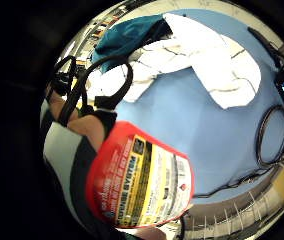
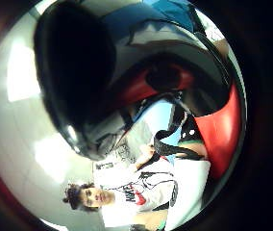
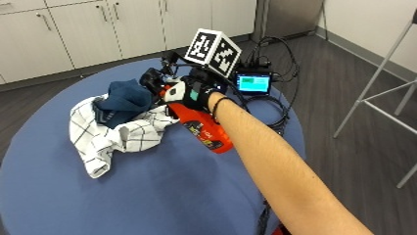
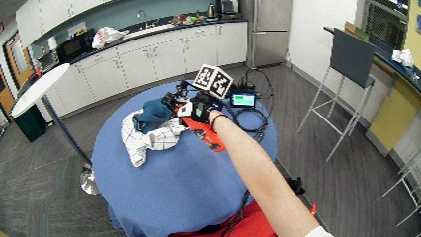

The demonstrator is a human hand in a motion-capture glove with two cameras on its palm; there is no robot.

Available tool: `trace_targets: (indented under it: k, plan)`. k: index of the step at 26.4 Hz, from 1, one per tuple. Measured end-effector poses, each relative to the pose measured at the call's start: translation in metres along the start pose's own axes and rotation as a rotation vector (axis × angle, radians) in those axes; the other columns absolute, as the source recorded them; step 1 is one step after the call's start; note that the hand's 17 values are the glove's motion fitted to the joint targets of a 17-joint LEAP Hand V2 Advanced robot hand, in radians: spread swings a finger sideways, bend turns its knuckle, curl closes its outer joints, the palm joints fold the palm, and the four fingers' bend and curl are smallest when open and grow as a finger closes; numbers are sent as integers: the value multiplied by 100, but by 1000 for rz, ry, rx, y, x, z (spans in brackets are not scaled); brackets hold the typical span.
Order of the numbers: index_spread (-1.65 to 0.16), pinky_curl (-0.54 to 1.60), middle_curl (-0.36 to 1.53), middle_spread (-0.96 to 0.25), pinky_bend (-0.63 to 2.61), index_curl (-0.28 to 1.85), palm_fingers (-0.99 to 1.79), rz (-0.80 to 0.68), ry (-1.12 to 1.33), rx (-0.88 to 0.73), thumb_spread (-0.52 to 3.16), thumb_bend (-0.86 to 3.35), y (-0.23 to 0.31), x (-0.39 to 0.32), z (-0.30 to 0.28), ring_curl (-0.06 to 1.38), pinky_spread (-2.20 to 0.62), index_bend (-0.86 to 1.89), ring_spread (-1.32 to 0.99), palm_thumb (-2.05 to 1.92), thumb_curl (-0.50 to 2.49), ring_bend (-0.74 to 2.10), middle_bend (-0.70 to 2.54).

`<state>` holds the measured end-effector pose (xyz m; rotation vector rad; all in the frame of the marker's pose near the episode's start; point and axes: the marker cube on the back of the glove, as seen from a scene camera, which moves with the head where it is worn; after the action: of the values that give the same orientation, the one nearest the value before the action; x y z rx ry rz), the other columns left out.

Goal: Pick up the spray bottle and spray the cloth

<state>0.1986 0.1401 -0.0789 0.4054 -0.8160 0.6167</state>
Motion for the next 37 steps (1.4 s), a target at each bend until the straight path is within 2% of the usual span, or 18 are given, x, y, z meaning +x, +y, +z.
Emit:
trace_targets:
  k: [37]
  plan:
    - [-19,33,48,-8,38,21,117,58,-4,31,93,-2,18,30,-25,41,9,8,-8,92,59,71,60]
